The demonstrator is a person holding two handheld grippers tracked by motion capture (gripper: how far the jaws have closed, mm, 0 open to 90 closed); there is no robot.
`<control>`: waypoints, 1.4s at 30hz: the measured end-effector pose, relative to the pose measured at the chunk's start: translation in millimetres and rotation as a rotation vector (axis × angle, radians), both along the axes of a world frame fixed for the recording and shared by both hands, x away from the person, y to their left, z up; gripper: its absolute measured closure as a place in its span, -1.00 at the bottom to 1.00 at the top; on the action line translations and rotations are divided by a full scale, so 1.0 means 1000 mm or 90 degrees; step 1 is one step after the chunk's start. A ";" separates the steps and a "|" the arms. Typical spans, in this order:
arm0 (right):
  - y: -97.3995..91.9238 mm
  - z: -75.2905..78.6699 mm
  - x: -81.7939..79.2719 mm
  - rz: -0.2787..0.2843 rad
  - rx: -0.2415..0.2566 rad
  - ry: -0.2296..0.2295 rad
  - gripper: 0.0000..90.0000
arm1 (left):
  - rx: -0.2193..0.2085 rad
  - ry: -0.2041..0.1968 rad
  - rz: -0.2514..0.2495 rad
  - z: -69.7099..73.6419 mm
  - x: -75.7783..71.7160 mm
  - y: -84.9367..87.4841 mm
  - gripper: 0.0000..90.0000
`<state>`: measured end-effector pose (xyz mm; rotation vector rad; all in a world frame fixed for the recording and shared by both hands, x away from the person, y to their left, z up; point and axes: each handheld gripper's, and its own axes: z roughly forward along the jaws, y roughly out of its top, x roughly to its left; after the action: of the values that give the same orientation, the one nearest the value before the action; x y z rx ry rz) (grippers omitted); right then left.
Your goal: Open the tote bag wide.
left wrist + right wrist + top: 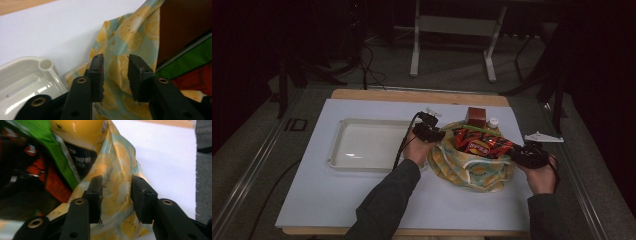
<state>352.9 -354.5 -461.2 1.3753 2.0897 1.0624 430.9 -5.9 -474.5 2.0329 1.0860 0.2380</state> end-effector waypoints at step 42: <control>0.025 -0.032 -0.054 0.150 -0.002 -0.006 0.17 | -0.032 -0.087 -0.117 -0.030 -0.103 -0.013 0.33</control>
<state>298.6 -329.1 -493.2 1.1385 2.2877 1.1525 327.6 -18.8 -504.7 2.0243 0.8091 0.2484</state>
